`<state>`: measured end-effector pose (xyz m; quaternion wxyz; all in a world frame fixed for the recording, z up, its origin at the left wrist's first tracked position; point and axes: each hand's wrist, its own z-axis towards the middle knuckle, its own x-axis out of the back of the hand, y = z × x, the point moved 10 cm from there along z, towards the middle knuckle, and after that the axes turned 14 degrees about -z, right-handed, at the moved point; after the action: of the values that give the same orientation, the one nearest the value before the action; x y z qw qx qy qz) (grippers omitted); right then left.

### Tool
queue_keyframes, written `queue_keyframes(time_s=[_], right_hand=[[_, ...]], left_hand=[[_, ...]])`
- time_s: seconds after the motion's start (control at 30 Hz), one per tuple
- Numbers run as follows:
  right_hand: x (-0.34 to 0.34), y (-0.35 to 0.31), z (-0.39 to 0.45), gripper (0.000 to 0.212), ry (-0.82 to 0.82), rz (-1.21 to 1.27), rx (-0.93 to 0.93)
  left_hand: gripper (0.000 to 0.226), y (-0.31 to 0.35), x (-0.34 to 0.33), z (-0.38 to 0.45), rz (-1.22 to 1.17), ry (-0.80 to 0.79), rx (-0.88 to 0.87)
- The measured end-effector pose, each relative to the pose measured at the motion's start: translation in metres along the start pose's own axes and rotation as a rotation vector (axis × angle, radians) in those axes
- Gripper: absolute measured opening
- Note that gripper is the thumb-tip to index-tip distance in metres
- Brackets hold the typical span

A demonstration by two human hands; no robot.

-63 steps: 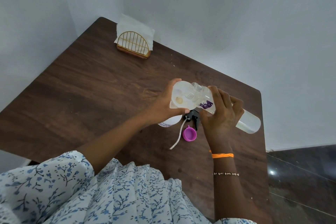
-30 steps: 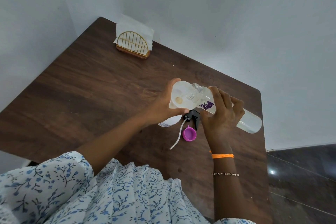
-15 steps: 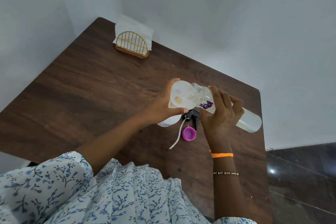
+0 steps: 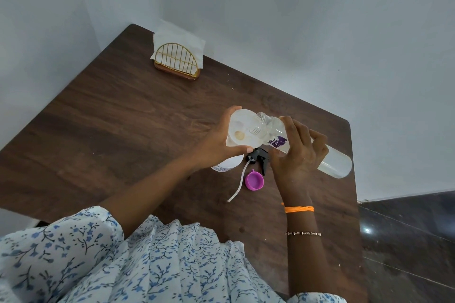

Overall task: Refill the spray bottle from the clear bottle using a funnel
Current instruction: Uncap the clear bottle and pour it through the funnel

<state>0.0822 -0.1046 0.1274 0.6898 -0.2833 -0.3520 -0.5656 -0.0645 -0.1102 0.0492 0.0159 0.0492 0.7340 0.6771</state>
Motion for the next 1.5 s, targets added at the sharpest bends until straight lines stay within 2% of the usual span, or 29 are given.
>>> queue_keyframes(time_s=[1.5], right_hand=[[0.0000, -0.0001, -0.0001, 0.063, 0.014, 0.018, -0.003]], left_hand=[[0.088, 0.0004, -0.0005, 0.0009, 0.017, -0.001, 0.009]])
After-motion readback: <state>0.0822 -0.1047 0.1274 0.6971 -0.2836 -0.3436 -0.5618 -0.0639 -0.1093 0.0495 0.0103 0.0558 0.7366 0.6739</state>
